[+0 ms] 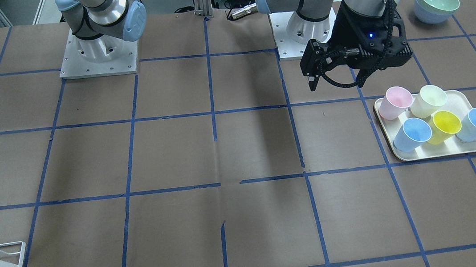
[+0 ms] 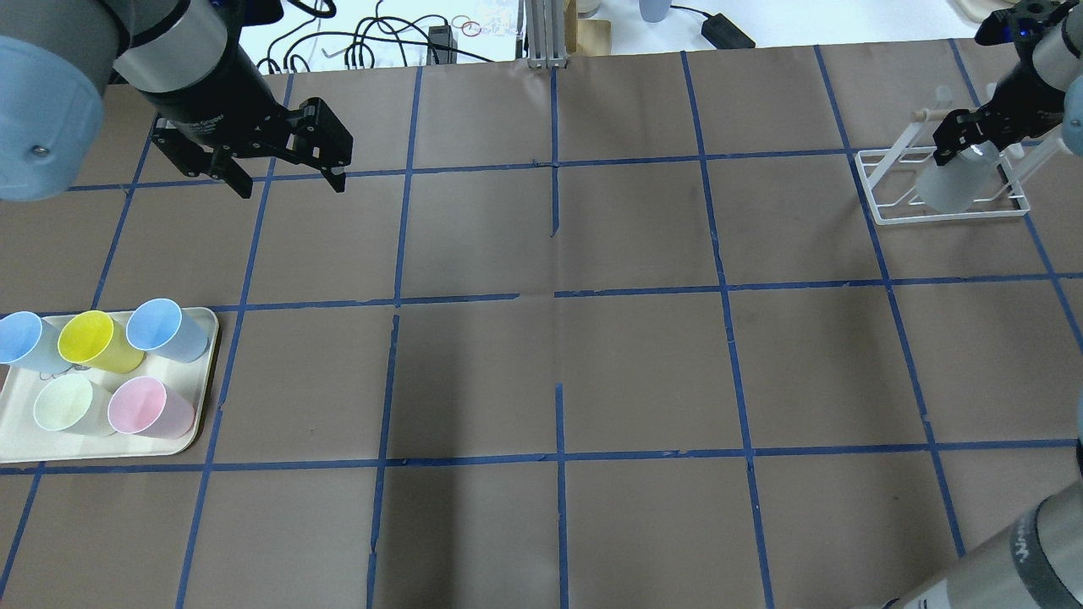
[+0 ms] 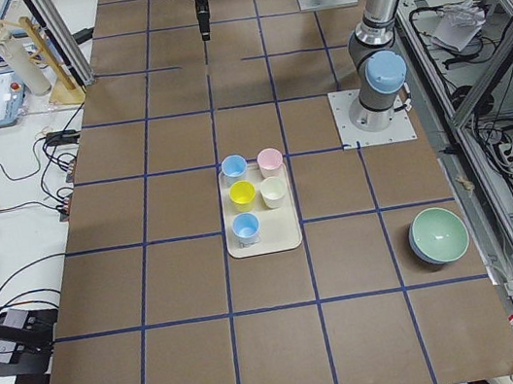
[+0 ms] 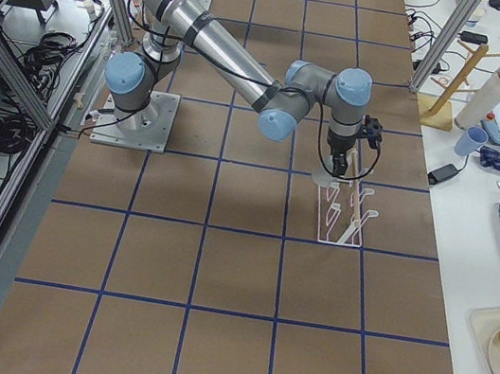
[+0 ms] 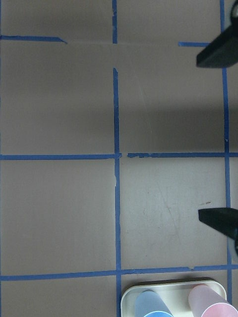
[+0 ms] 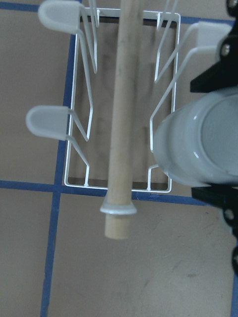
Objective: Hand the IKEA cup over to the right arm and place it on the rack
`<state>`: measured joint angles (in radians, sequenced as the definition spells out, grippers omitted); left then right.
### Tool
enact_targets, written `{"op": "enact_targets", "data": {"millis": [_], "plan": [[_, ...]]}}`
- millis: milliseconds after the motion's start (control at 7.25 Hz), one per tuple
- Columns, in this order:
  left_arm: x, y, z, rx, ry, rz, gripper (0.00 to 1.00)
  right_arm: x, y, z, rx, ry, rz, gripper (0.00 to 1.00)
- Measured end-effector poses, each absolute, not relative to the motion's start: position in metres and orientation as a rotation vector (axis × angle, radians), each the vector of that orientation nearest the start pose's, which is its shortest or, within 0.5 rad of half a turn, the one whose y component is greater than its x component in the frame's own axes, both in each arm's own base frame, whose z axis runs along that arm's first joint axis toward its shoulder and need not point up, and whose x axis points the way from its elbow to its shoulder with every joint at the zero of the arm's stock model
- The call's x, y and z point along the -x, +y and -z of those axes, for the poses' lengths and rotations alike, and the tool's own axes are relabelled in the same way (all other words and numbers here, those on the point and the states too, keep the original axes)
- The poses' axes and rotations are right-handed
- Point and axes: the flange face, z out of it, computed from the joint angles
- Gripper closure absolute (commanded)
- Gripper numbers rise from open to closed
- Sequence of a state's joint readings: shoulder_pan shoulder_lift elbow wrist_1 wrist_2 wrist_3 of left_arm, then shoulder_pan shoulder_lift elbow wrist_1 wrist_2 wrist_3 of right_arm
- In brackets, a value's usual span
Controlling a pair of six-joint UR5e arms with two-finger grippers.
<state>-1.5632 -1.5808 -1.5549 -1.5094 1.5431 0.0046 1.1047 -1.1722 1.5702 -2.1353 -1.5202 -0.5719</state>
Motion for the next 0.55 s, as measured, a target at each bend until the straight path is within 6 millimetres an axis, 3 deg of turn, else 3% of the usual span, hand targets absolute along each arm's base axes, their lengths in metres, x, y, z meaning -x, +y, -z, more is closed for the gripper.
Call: {"op": "enact_targets", "data": {"millis": [552], "plan": [[0.132,-0.504,-0.499,0.004,3.166,0.112,0.0,0.161,-0.632,-0.335,0.176,3.179,0.281,0.0]]}}
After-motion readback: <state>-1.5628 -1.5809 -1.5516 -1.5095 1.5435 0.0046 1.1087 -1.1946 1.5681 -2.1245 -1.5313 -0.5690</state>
